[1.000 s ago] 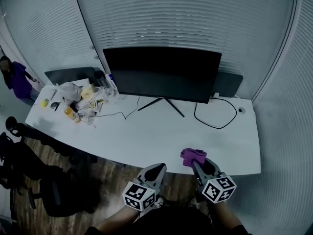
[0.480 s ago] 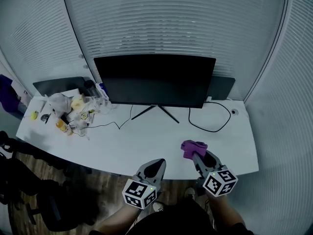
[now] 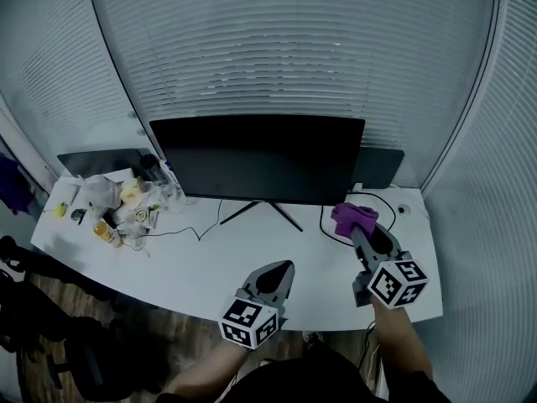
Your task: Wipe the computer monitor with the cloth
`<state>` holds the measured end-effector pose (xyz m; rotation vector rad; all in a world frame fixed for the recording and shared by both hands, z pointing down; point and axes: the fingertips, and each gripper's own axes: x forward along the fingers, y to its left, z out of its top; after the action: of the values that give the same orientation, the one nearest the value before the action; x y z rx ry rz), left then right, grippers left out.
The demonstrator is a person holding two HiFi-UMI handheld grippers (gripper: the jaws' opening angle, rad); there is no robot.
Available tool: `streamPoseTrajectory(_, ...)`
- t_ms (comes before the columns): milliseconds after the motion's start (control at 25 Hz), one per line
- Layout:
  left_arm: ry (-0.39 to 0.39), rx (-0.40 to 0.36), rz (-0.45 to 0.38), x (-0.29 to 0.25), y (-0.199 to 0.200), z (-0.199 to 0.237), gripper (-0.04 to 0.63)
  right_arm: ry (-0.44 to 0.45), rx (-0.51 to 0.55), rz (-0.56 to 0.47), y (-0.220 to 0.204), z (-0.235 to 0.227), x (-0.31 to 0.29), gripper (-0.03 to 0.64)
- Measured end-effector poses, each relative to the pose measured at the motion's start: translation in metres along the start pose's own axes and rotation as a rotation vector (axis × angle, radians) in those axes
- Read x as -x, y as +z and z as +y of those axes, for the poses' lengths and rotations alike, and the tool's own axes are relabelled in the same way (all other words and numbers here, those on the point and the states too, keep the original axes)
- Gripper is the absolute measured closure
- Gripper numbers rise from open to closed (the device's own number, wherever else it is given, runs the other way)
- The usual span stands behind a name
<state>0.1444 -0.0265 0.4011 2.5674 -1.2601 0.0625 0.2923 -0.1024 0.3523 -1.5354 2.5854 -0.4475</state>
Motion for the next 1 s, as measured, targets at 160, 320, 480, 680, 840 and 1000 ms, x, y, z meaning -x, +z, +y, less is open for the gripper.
streamPoseTrajectory(160,0.015,-0.02,-0.017,-0.037,0.019,0.005,0.591,0.005,0.019,-0.023,0.032,-0.033,-0.027,0.472)
streamPoseTrajectory(320,0.029,-0.026,-0.035,-0.077,0.041,0.012,0.591,0.012,0.036,-0.031,0.06,-0.064,-0.057,0.472)
streamPoseTrajectory(480,0.04,-0.033,-0.05,-0.109,0.054,0.017,0.591,0.028,0.051,-0.061,0.088,-0.087,-0.085,0.472)
streamPoseTrajectory(680,0.06,-0.021,-0.052,-0.139,0.059,0.028,0.591,0.065,0.071,-0.082,0.115,-0.102,-0.119,0.472)
streamPoseTrajectory(840,0.07,-0.023,-0.054,-0.154,0.061,0.03,0.591,0.084,0.085,-0.114,0.135,-0.112,-0.136,0.472)
streamPoseTrajectory(1000,0.087,-0.019,-0.047,-0.162,0.054,0.034,0.591,0.105,0.081,-0.127,0.138,-0.121,-0.151,0.472)
